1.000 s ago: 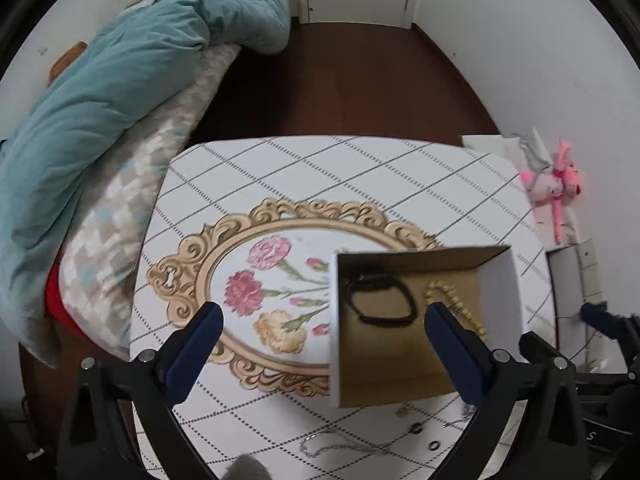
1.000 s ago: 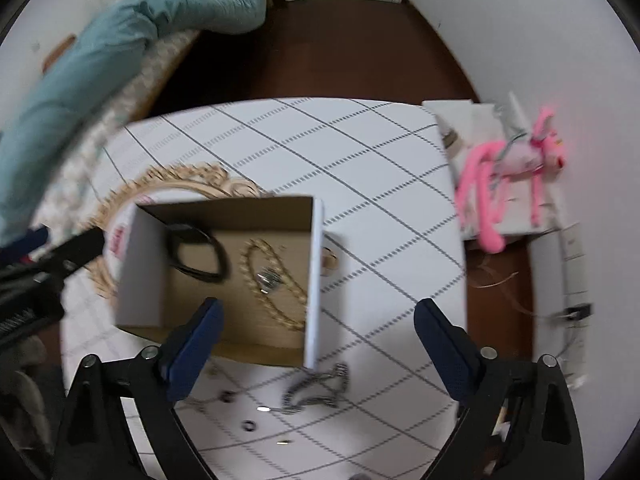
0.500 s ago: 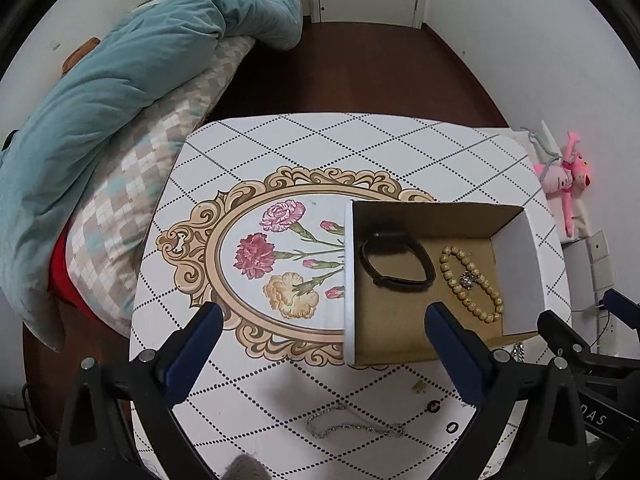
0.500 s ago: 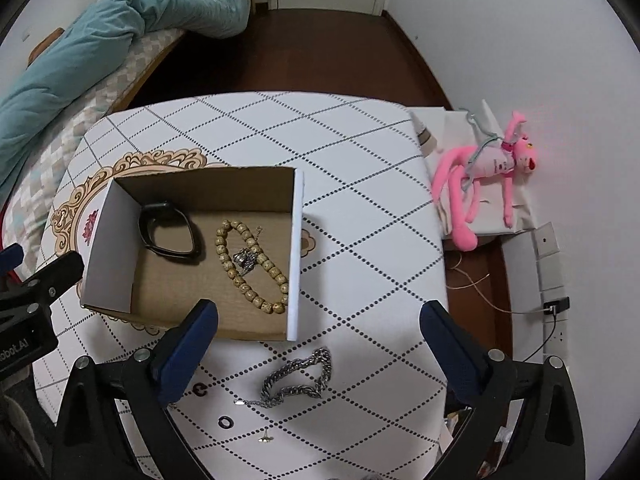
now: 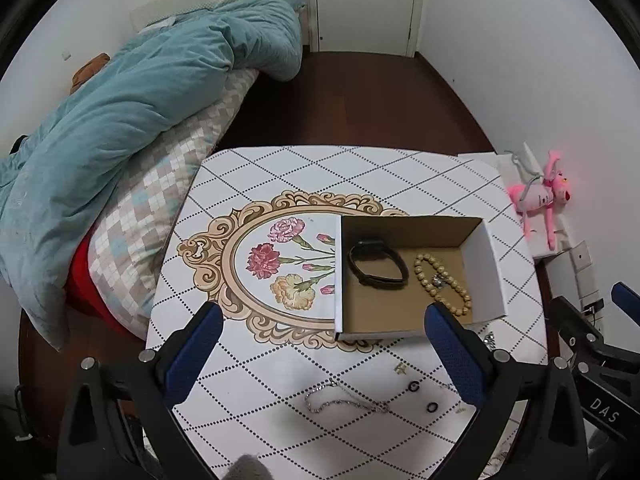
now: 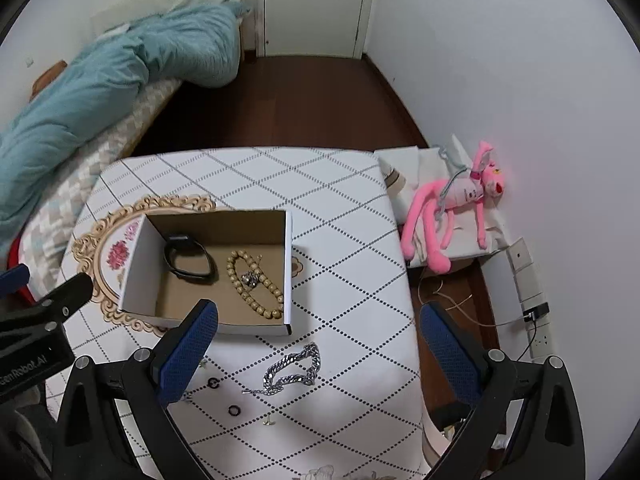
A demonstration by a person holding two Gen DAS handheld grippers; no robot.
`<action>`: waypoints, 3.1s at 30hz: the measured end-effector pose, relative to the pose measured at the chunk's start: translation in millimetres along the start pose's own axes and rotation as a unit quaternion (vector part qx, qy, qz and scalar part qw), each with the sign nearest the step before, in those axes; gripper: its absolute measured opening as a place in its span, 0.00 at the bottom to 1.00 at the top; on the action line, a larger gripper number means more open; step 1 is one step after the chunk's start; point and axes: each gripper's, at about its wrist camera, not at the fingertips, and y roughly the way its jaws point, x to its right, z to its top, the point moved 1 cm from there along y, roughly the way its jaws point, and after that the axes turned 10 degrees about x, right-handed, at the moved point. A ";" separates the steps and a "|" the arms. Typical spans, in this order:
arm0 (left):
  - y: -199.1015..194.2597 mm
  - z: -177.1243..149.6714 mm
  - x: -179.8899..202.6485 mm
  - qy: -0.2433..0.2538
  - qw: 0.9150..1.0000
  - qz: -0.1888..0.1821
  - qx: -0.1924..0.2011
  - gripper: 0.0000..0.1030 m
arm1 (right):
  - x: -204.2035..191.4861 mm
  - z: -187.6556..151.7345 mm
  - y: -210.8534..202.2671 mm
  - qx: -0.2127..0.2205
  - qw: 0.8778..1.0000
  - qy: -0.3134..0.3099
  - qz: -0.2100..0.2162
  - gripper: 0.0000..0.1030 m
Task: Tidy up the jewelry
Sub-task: 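Move the right tool to the chunky silver chain bracelet and grasp it, then grasp the thin silver chain with the left tool while the right tool lifts the chunky bracelet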
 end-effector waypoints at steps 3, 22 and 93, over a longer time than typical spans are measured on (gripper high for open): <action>-16.0 0.8 -0.5 -0.001 1.000 -0.004 0.013 1.00 | 2.2 2.5 -18.5 0.017 1.000 0.005 0.000 0.99; -20.6 -34.0 -25.6 -0.014 0.999 0.032 0.021 1.00 | 27.7 -47.4 -0.3 -0.033 0.995 0.088 0.033 0.99; 65.3 -123.5 11.1 0.041 0.989 -0.103 -0.097 0.03 | 37.0 -140.8 62.5 -0.101 0.970 0.180 0.129 0.04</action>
